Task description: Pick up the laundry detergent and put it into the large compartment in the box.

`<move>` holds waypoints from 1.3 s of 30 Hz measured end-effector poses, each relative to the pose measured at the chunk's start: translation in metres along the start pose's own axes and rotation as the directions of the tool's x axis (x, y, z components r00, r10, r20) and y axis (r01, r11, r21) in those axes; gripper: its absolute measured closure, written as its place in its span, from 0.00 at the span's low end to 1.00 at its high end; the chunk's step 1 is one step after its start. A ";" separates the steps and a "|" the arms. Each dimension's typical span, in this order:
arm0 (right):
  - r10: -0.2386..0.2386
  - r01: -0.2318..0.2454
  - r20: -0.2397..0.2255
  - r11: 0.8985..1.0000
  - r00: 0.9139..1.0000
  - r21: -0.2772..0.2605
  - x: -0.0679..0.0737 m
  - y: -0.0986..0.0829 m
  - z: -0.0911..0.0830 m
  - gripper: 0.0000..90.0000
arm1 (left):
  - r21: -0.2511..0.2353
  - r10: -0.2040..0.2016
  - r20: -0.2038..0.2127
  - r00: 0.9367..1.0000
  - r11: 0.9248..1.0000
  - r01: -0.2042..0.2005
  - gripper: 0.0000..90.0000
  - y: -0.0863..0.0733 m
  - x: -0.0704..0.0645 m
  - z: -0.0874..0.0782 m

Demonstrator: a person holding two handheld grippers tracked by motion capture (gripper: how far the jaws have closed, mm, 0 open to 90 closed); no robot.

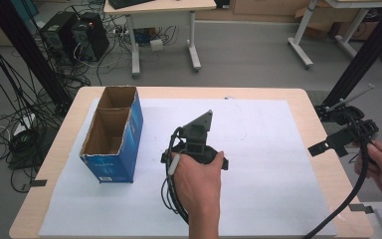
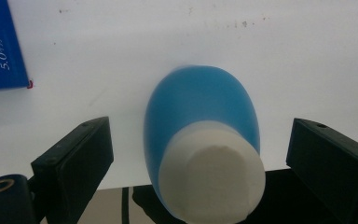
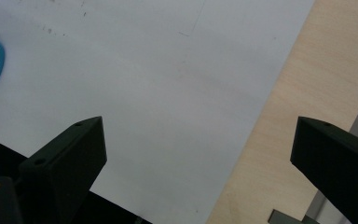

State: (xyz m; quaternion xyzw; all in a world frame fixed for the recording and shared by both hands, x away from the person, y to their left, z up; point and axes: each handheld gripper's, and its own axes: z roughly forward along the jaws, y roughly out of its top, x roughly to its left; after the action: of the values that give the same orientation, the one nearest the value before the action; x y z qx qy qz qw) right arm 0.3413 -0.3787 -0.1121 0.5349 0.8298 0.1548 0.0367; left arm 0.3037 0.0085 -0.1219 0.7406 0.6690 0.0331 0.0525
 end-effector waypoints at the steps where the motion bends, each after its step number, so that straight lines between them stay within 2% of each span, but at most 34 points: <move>1: -0.001 0.001 0.001 1.000 1.000 -0.001 0.000 0.000 0.000 0.04 | 0.000 0.000 -0.001 1.000 1.000 0.000 0.08 0.000 0.000 0.000; 12: -0.001 0.001 0.006 1.000 1.000 -0.001 0.001 0.001 0.000 0.04 | 0.009 0.003 0.000 1.000 1.000 -0.003 0.09 0.001 0.000 0.006; 26: 0.005 -0.005 0.004 1.000 1.000 -0.002 -0.002 0.001 0.000 0.04 | 0.023 0.014 -0.013 1.000 1.000 -0.014 0.16 0.004 -0.005 0.013; 27: 0.005 -0.005 0.005 1.000 1.000 -0.002 -0.001 0.001 0.000 0.04 | 0.021 0.014 -0.017 1.000 1.000 -0.013 0.21 0.003 -0.005 0.013; 31: 0.004 -0.004 0.007 1.000 1.000 -0.001 -0.001 0.001 0.000 0.04 | 0.013 0.015 -0.024 1.000 1.000 -0.014 0.24 0.002 -0.007 0.014; 34: 0.006 -0.005 0.010 1.000 1.000 -0.004 -0.001 0.001 -0.001 0.04 | 0.001 0.017 -0.032 0.999 1.000 -0.017 0.35 0.000 -0.009 0.015; 39: 0.005 -0.005 0.011 1.000 1.000 -0.005 -0.001 0.001 -0.001 0.04 | -0.007 0.030 -0.053 0.998 1.000 -0.031 0.40 -0.002 -0.013 0.016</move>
State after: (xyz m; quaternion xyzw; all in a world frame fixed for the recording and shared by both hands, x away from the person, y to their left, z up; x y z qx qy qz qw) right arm 0.3418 -0.3792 -0.1107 0.5379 0.8278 0.1539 0.0424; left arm 0.3020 -0.0052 -0.1376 0.7494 0.6587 0.0559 0.0370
